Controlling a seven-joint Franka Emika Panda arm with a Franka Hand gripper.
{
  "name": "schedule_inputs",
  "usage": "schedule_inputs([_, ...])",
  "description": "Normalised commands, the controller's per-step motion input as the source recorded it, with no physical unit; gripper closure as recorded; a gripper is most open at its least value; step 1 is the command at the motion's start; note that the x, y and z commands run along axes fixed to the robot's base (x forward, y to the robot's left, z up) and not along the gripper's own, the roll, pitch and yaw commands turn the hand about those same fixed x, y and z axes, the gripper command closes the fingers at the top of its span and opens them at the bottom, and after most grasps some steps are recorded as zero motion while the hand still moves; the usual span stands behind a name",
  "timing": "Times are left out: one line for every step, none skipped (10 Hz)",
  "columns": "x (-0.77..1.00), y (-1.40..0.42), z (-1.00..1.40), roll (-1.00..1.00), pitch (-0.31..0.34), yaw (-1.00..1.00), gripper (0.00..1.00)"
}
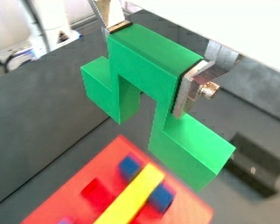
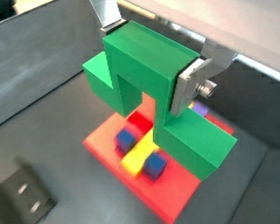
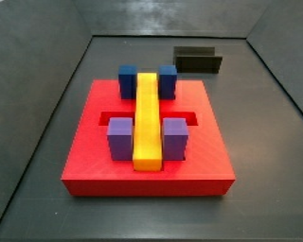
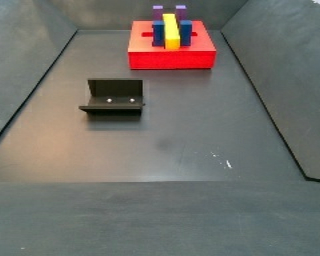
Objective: Pick up the green object. Move up. Move to above the board. Insert the green object.
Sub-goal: Move to above the board, then insert the green object.
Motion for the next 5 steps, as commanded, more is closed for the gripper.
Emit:
schedule_inputs([0.22,-0.56,0.09,0.01,0.152,0.01,1.0])
schedule_inputs([0.14,-0.33,0.07,0.02,0.112,0.01,1.0])
schedule_inputs([0.08,-0.21,0.05,0.02,0.078,0.01,1.0])
schedule_inputs([0.08,0.0,-0.49,0.06,0.0,0.0,1.0])
schedule_inputs([0.28,0.0,-0.87,0.19,-0.014,0.01,1.0])
